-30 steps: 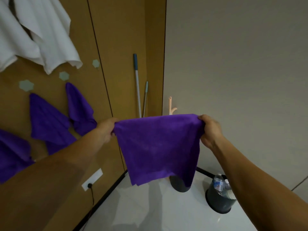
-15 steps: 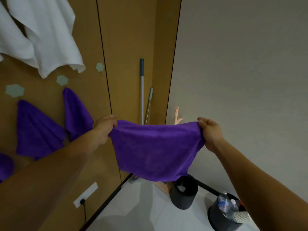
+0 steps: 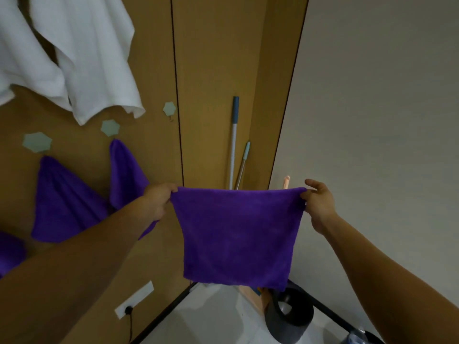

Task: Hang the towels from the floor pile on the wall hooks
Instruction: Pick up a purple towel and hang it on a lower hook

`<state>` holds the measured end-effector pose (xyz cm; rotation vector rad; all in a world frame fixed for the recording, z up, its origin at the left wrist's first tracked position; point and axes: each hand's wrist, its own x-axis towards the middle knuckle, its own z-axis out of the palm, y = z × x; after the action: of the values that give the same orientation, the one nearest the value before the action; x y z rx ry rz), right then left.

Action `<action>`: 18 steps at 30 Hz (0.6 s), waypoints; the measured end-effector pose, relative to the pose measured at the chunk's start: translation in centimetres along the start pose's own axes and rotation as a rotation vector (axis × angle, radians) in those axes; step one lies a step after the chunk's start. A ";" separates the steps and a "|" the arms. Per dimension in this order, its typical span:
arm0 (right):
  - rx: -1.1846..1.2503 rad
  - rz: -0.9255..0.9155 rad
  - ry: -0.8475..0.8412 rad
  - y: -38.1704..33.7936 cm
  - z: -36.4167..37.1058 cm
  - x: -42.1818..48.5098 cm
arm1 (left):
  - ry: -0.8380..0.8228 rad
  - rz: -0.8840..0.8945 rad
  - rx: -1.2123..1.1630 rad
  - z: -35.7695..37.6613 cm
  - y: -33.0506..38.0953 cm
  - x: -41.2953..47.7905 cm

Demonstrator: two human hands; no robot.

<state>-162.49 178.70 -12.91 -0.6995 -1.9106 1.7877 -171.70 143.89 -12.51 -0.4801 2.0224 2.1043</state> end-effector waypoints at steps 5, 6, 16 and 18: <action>-0.037 -0.002 -0.102 0.0 0.5 3.9 | 0.130 0.014 0.130 0.7 0.2 0.7; -0.070 -0.009 -0.134 0.0 0.6 4.8 | 0.155 0.021 0.170 1.0 0.3 0.7; -0.360 -0.117 -0.776 -2.2 1.9 9.3 | -0.091 -0.122 0.433 2.0 2.0 -2.5; -0.420 -0.133 -0.858 -2.7 2.4 9.9 | -0.135 -0.081 0.588 1.6 2.0 -3.2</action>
<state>-171.90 182.94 -10.74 0.1450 -2.8466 1.7578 -169.56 145.64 -9.41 -0.3002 2.3445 1.3524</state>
